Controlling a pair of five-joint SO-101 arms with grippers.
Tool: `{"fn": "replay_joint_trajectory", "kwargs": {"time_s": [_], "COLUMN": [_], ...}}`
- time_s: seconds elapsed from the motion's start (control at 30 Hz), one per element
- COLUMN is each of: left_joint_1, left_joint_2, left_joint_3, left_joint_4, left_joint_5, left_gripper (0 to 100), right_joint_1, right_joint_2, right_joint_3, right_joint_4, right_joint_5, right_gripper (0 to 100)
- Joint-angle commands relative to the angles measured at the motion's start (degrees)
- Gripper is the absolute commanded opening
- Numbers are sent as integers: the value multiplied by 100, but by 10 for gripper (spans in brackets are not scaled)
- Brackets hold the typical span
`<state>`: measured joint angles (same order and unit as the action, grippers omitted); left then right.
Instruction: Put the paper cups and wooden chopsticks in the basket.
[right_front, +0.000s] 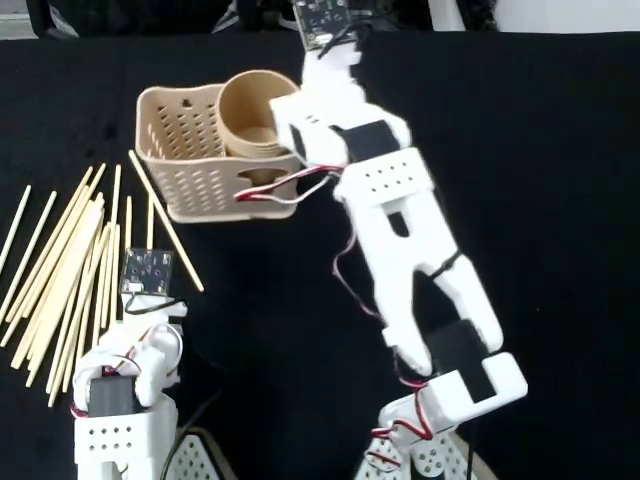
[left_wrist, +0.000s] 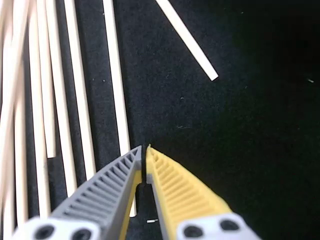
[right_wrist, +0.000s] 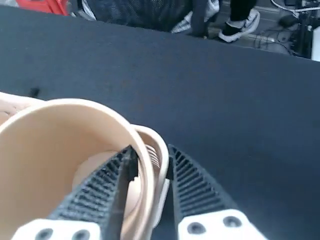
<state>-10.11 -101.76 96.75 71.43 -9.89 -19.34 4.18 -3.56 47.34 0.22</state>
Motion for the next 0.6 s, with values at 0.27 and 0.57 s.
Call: {"fn": "replay_joint_trajectory", "kwargs": {"time_s": [0.27, 0.57], "left_joint_1": [40, 40], "left_joint_2": [-53, -53], "left_joint_3": [66, 66], "left_joint_4": [35, 35], "left_joint_5": [44, 44], "left_gripper": [30, 30], "right_joint_1": [712, 1002], "right_joint_2": [-497, 365], "right_joint_3": [-1859, -3442], "right_joint_4": [2400, 4448], "right_joint_5": [466, 651], "right_gripper": [13, 24]}}
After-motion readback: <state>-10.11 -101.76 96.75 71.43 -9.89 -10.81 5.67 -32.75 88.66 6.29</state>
